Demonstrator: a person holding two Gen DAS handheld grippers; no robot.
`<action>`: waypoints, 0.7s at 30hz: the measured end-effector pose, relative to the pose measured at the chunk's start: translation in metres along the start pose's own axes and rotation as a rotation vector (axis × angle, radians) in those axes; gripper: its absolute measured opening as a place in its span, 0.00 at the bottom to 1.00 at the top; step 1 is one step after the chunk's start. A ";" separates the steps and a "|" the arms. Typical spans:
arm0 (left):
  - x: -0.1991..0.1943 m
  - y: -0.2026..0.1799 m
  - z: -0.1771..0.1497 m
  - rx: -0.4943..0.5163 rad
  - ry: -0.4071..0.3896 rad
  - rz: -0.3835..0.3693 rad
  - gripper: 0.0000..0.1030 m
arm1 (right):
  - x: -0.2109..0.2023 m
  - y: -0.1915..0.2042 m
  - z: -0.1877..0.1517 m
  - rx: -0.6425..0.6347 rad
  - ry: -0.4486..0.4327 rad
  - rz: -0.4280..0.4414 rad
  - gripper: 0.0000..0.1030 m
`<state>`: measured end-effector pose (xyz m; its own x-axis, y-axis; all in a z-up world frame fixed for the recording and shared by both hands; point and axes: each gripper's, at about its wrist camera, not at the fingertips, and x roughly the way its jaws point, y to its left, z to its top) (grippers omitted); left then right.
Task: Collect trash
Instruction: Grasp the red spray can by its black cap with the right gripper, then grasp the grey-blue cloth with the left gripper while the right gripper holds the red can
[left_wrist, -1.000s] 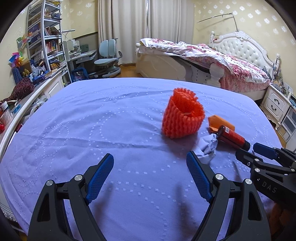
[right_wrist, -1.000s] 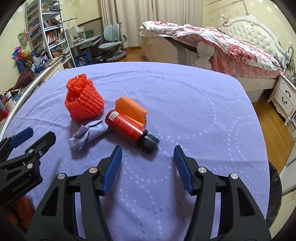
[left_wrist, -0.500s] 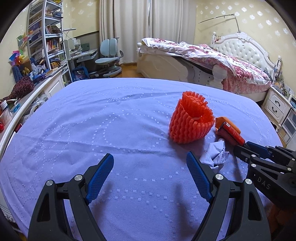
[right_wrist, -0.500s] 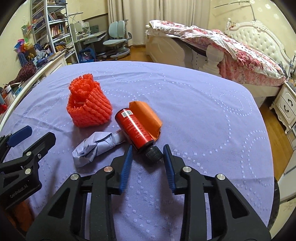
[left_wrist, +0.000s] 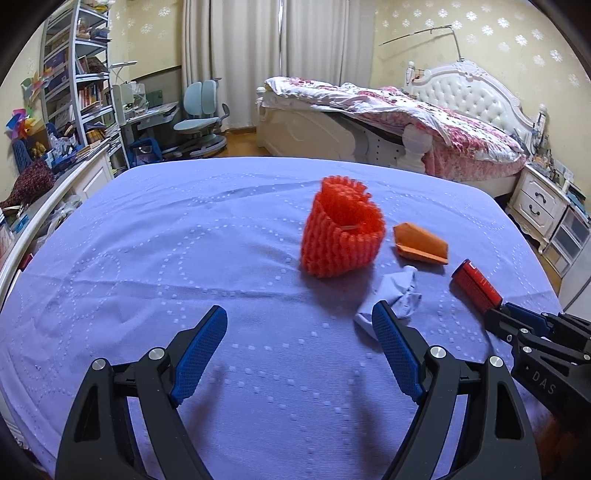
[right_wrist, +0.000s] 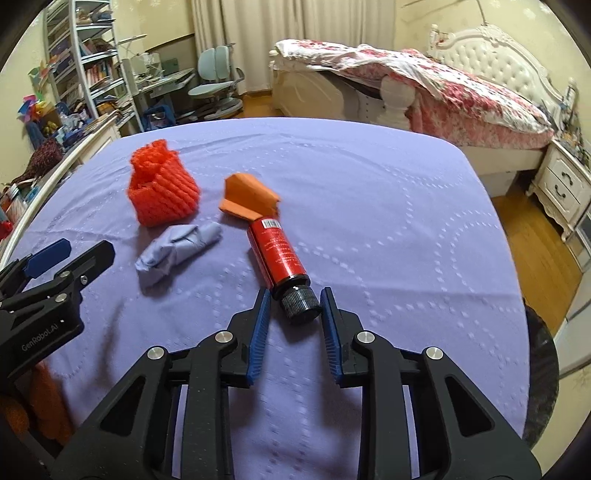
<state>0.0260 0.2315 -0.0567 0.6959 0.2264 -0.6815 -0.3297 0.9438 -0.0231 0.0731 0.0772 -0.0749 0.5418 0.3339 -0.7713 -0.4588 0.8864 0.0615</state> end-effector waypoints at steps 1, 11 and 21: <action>0.000 -0.002 0.000 0.001 0.001 -0.006 0.78 | 0.000 -0.002 0.000 0.008 0.000 0.007 0.25; -0.001 -0.014 -0.001 0.034 -0.005 -0.034 0.78 | 0.018 -0.007 0.022 -0.018 0.000 0.002 0.39; 0.003 -0.029 -0.001 0.080 0.008 -0.071 0.78 | 0.018 -0.022 0.022 0.019 -0.006 -0.011 0.23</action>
<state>0.0373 0.2050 -0.0585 0.7102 0.1566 -0.6863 -0.2273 0.9738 -0.0129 0.1085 0.0705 -0.0767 0.5508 0.3257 -0.7684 -0.4389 0.8962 0.0652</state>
